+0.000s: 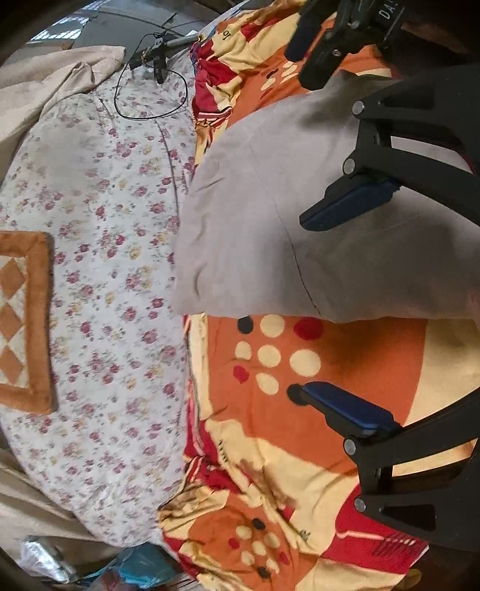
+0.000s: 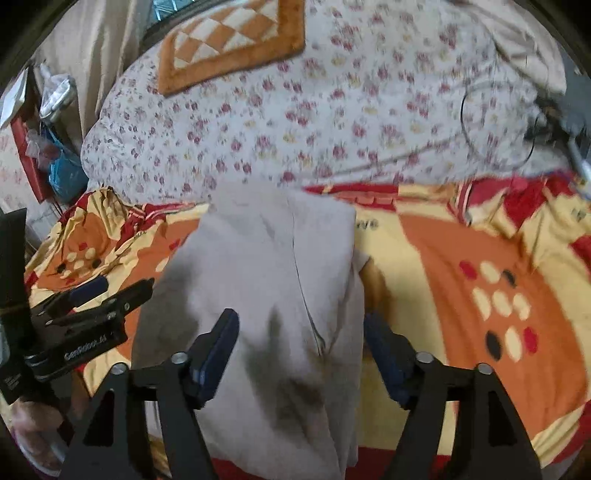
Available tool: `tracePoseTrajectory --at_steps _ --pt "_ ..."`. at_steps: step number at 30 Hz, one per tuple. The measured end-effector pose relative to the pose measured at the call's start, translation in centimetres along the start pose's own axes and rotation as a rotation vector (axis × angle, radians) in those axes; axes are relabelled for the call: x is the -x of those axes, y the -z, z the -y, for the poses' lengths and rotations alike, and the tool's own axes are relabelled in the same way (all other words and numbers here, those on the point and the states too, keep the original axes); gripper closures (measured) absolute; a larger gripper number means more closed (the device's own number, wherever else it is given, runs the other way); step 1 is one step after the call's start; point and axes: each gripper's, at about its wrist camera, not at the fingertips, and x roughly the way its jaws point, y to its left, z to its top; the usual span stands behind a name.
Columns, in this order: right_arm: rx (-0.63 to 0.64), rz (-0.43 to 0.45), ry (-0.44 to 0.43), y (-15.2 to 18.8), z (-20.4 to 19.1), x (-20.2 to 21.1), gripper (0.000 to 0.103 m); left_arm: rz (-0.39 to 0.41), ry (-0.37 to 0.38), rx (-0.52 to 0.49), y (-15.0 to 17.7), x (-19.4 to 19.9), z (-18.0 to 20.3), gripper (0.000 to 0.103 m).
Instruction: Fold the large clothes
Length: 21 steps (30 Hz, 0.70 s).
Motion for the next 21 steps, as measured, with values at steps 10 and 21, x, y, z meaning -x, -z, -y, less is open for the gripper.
tracePoseTrajectory --at_steps 10,21 --pt "0.026 0.029 0.018 -0.4 -0.9 0.4 0.019 0.039 0.004 0.014 0.2 1.4 -0.3 0.019" --pt "0.026 0.005 0.001 -0.3 -1.1 0.0 0.017 0.031 0.005 0.034 0.4 1.4 -0.5 0.019"
